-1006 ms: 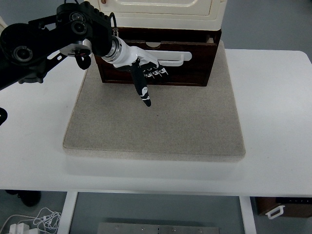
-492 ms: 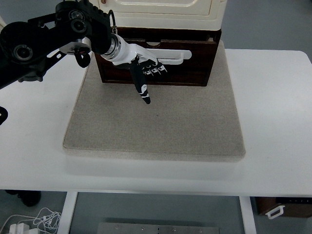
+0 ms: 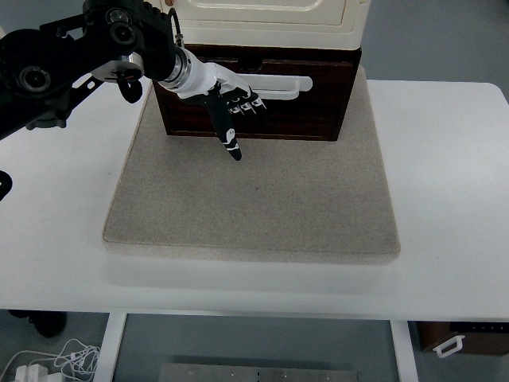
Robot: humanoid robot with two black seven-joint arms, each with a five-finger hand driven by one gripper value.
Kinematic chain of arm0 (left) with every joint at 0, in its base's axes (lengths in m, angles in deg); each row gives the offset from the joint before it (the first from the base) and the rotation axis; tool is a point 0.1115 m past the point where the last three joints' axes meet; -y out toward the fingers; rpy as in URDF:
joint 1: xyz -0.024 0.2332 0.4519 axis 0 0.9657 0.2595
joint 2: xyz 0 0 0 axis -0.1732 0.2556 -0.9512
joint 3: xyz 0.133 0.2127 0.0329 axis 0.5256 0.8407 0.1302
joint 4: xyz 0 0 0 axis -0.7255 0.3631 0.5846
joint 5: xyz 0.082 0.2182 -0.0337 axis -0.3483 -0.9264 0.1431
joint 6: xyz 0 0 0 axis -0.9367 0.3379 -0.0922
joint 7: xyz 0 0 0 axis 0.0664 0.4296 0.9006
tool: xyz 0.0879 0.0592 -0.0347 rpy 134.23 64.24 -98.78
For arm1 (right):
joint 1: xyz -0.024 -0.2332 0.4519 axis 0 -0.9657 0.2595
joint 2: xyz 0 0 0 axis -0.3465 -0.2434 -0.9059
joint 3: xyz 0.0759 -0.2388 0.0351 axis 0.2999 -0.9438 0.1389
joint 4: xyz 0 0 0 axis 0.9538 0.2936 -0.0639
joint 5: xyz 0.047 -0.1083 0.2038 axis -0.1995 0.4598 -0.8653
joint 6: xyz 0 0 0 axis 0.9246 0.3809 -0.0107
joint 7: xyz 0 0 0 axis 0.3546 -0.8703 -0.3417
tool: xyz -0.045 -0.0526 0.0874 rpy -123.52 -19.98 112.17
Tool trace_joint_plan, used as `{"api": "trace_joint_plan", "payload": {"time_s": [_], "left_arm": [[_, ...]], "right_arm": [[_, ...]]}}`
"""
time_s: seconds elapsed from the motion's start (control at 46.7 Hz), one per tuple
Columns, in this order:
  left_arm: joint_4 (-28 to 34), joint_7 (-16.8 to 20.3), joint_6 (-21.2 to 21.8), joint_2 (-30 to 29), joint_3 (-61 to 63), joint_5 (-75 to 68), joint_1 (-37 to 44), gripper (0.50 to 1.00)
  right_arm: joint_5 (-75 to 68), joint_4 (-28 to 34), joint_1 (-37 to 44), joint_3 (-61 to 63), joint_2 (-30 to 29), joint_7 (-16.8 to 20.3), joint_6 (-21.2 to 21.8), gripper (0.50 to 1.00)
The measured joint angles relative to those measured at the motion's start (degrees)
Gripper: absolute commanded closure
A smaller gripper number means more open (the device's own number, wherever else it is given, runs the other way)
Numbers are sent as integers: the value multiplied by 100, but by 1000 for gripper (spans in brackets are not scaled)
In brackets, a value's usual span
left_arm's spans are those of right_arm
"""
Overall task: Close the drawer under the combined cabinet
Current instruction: 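Keep pushing the drawer front with the left hand toward the cabinet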
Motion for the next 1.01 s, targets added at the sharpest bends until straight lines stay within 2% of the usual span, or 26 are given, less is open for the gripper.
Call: {"api": "trace_joint_plan", "payload": {"time_s": [1.006], "left_arm": [[249, 0, 0, -9, -90, 9, -5, 504]], "right_arm": [[0, 0, 0, 0, 0, 0, 0, 548]]}}
